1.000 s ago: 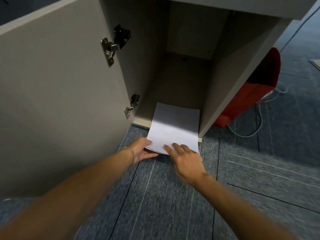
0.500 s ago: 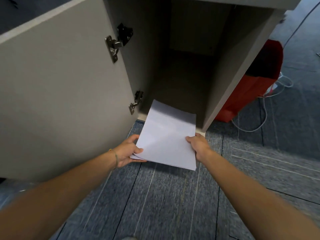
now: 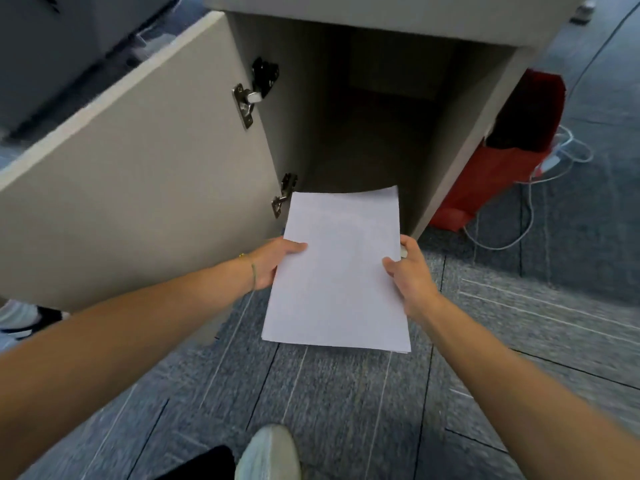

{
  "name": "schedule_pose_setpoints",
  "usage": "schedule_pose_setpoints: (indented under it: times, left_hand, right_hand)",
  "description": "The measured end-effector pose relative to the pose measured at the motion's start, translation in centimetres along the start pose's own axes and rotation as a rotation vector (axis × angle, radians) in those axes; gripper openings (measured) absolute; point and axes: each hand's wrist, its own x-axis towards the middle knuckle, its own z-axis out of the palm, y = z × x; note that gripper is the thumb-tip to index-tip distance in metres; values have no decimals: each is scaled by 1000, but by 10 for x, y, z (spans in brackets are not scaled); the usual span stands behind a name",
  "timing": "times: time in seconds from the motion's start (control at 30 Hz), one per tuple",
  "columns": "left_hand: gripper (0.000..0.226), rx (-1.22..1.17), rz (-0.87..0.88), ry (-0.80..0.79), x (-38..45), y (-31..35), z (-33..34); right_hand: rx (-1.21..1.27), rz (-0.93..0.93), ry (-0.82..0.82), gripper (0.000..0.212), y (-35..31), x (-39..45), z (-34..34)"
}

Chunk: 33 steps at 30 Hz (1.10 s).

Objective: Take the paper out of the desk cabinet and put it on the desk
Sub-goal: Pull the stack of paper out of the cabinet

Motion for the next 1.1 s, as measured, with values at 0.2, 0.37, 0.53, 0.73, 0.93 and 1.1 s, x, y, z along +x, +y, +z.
schedule_pose_setpoints:
  times: [0.2,0.37,0.53,0.73,0.93,1.1]
  left_hand:
    - [38,6,-19,152,-82,22,24]
    - [35,4,-55,161,-183,56,38]
    - [34,21,-37,187,-293,106,61]
    - [32,0,-5,159,-412,194,101]
    - [36,21,63,117,-499,289,146]
    - [31,73,138,93,-530,360,192]
  right_hand:
    - [6,56,3,43,-44,-82,-14]
    - [54,131,-23,44,-100,-170,-32]
    - [39,138,-13,43,-177,-262,-54]
    - [36,101,-4,41,-285,-358,-94]
    - [57,46,2,43,-396,-422,-137]
    - [53,-18,64,49,-474,-444,-175]
